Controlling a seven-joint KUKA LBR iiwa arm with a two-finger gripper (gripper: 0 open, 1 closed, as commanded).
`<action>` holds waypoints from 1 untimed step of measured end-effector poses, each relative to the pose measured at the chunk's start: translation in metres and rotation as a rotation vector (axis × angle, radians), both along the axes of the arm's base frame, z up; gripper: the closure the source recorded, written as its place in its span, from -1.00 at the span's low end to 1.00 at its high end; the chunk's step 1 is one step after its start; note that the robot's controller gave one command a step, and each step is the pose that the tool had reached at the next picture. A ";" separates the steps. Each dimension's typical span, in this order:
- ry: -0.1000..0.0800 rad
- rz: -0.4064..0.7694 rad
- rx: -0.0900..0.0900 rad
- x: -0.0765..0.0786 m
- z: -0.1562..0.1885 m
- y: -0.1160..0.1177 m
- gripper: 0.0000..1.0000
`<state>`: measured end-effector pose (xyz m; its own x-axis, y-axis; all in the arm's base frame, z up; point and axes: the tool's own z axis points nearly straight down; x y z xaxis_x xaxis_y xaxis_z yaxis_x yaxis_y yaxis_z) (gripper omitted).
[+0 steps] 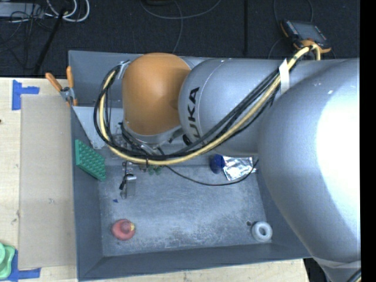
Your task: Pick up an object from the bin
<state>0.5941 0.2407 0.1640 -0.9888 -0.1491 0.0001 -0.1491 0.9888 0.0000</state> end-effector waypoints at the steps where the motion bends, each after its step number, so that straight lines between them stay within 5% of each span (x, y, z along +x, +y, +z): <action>1: 0.003 0.503 -0.001 -0.059 -0.080 -0.019 -1.00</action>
Offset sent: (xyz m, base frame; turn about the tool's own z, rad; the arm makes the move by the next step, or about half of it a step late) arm -0.0583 -0.0183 -0.0784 -0.5032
